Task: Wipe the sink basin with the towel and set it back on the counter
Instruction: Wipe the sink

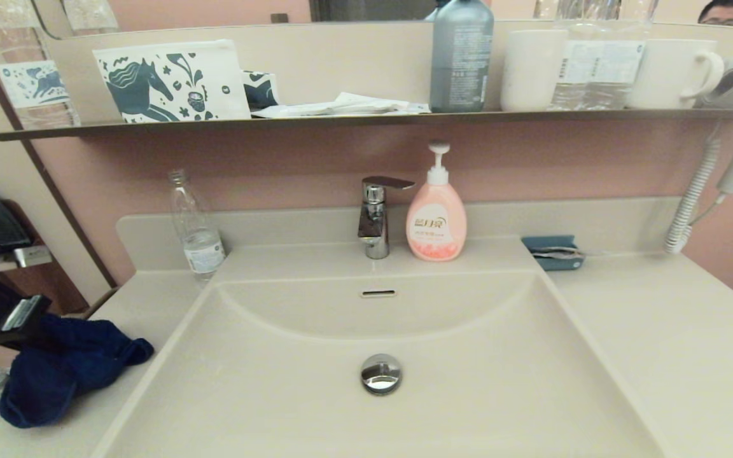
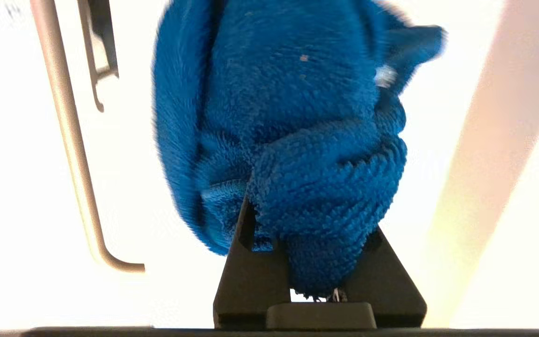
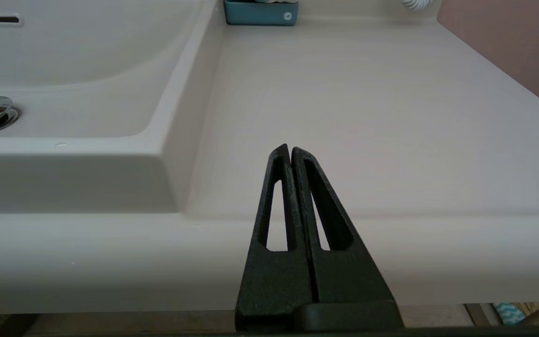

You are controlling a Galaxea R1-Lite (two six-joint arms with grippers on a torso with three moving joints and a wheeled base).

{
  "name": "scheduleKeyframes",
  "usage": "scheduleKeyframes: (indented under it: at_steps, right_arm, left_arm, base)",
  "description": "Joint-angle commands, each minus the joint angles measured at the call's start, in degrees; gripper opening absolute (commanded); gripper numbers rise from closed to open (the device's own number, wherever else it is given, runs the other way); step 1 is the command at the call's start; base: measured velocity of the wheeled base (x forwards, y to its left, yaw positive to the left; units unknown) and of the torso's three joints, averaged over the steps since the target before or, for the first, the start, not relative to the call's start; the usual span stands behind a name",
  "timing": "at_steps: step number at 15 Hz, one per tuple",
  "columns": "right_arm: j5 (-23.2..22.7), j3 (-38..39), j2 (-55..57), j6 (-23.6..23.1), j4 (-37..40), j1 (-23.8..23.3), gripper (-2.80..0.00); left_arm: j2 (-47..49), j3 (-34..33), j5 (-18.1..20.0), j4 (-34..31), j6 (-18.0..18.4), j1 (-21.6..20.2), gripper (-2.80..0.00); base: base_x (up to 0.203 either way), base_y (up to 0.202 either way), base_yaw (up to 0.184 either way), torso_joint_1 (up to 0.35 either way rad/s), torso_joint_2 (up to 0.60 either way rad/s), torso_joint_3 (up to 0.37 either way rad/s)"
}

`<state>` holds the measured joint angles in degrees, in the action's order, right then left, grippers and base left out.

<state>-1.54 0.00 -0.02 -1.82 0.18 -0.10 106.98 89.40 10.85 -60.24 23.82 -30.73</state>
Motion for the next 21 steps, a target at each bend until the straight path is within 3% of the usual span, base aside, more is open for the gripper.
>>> scheduleKeyframes:
  at_steps: [1, 3, 5, 12, 13, 21]
  right_arm:
    - [0.0, 0.0, 0.0, 0.0, 0.1, 0.0, -2.8]
    - [0.0, 0.0, 0.0, 0.0, 0.0, 0.0, -2.8]
    - [0.0, 0.0, 0.0, 0.0, 0.0, 0.0, -2.8]
    - [0.0, 0.0, 0.0, 0.0, 0.0, 0.0, -2.8]
    - [0.0, 0.0, 0.0, 0.0, 0.0, 0.0, -2.8]
    - [0.0, 0.0, 0.0, 0.0, 0.0, 0.0, -2.8]
  left_arm:
    - [-3.3, 0.9, 0.4, -0.4, 0.0, 0.8, -2.8]
    - [-4.4, 2.2, 0.5, -0.2, -0.2, 2.5, -2.8]
    - [-3.7, 3.8, 1.5, 1.2, -2.8, 4.3, -2.8]
    - [2.1, 4.5, 1.4, 16.3, -6.3, 8.8, -2.8]
    - [3.5, 4.7, 0.8, 17.7, -6.2, 8.9, 0.0]
    - [5.4, 7.3, -0.6, 19.0, -6.4, 10.5, 0.0]
  base:
    - [0.0, 0.0, 0.0, 0.0, 0.0, 0.0]
    - [0.0, 0.0, 0.0, 0.0, 0.0, 0.0]
    - [0.0, 0.0, 0.0, 0.0, 0.0, 0.0]
    - [0.0, 0.0, 0.0, 0.0, 0.0, 0.0]
    - [0.0, 0.0, 0.0, 0.0, 0.0, 0.0]
    - [0.0, 0.0, 0.0, 0.0, 0.0, 0.0]
